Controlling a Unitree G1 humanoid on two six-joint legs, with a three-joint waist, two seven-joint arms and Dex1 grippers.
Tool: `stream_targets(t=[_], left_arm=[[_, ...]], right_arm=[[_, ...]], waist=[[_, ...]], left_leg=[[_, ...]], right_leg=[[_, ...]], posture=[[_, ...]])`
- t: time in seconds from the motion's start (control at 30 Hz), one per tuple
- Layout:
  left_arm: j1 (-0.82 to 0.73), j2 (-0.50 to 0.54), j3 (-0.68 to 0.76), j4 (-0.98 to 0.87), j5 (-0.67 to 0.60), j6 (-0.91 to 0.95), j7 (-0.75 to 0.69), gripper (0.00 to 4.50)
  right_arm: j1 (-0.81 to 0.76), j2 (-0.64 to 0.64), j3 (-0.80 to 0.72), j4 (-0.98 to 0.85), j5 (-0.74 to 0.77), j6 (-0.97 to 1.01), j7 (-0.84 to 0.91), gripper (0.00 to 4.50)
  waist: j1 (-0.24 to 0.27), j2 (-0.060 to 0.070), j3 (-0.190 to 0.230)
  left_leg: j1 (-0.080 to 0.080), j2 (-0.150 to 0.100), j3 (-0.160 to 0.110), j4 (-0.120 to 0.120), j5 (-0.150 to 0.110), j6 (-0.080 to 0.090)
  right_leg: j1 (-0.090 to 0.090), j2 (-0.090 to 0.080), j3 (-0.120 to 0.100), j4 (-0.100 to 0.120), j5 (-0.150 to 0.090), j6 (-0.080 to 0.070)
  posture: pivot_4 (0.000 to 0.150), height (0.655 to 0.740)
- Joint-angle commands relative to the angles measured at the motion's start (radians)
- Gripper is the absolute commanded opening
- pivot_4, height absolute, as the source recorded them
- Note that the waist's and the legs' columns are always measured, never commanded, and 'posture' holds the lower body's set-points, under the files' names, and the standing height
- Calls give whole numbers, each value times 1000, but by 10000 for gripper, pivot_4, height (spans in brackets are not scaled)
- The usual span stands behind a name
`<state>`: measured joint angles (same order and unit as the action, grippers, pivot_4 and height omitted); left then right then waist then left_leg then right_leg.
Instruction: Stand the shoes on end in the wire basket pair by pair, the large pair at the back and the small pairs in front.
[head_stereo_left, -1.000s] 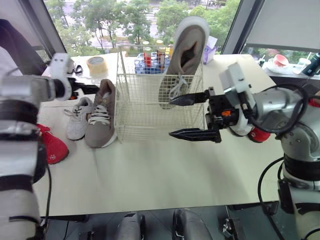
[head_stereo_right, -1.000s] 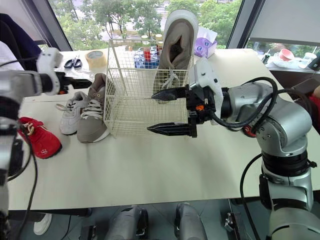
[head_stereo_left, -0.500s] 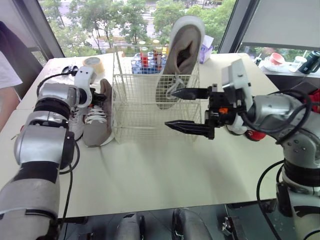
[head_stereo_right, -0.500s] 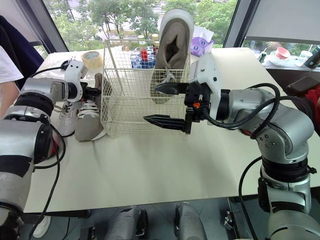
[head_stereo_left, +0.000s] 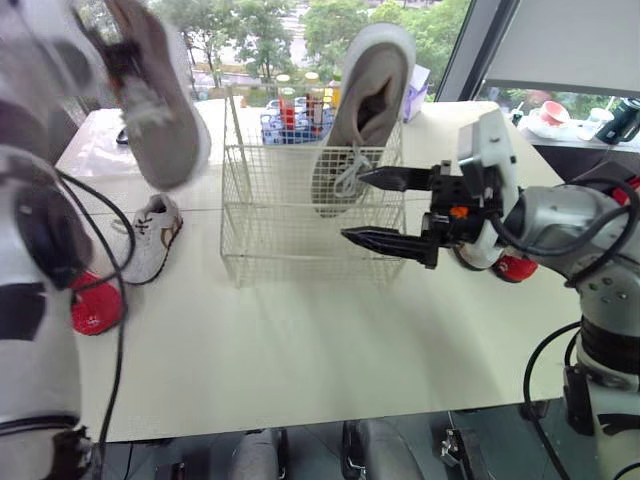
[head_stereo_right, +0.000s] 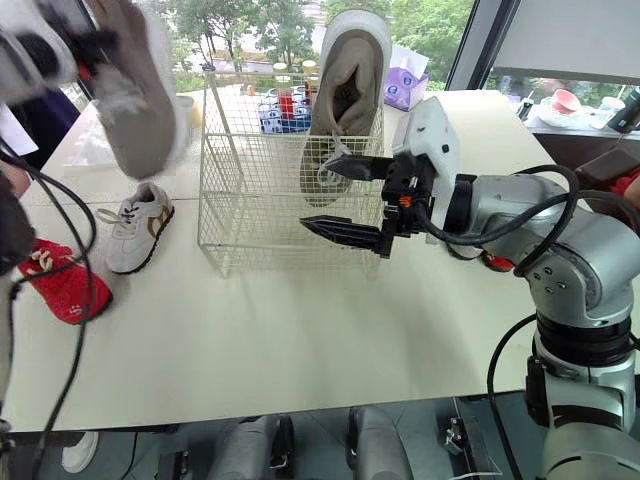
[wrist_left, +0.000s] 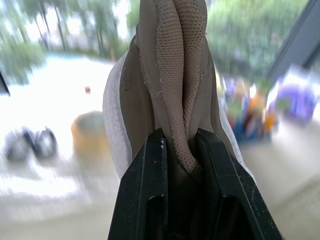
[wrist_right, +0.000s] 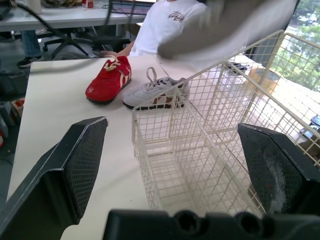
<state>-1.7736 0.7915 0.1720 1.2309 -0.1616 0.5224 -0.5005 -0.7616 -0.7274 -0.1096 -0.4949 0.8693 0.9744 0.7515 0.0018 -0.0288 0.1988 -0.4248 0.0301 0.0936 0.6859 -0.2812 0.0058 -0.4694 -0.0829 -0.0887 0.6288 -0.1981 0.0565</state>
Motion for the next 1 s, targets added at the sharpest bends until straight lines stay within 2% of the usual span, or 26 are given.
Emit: stream_targets(t=[0.03,0.13,0.23,0.37,0.57,0.8,1.0], left_arm=[[-60,-2,16,-66,17,-187,38,2594],[-60,-83,69,-130,-39,-418,27,2594],[-9,-185,107,-199,-81,-571,6,2594],[82,-307,68,-275,-31,-754,59,2594],[155,-435,0,-238,65,-951,176,2594],[207,-519,-19,-172,101,-1041,238,2594],[304,-544,-24,-270,91,-1018,227,2594]], right_arm=[[-12,-12,-30,0,6,-24,-6,45000],[-16,-9,-28,9,-1,-35,-10,45000],[-20,-9,-26,12,-1,-41,-20,45000],[-10,-16,-47,-9,21,-25,-51,45000],[5,-35,-79,-39,59,-1,-99,45000],[10,-55,-100,-59,101,23,-146,45000],[13,-62,-96,-55,110,17,-164,45000]], waist=[[7,0,0],[16,0,0],[28,0,0],[32,0,0],[29,0,0],[33,0,0],[34,0,0]], left_leg=[[0,0,1,0,0,0],[-1,1,-1,5,-3,5],[-3,1,-4,13,-4,7],[1,-1,-1,15,-5,9],[1,-2,0,15,-5,8],[0,-2,-1,14,-6,10],[1,-1,-2,15,-6,11]], right_leg=[[0,0,0,0,0,0],[1,0,-1,0,0,0],[4,-1,-4,0,0,0],[8,-3,-2,0,2,3],[7,-1,-2,1,3,3],[7,-1,-2,0,3,3],[8,-1,-2,0,3,3]], posture=[[1500,7400],[1500,7400],[1500,7400],[1500,7400],[1500,7400],[1500,7400],[1500,7400]])
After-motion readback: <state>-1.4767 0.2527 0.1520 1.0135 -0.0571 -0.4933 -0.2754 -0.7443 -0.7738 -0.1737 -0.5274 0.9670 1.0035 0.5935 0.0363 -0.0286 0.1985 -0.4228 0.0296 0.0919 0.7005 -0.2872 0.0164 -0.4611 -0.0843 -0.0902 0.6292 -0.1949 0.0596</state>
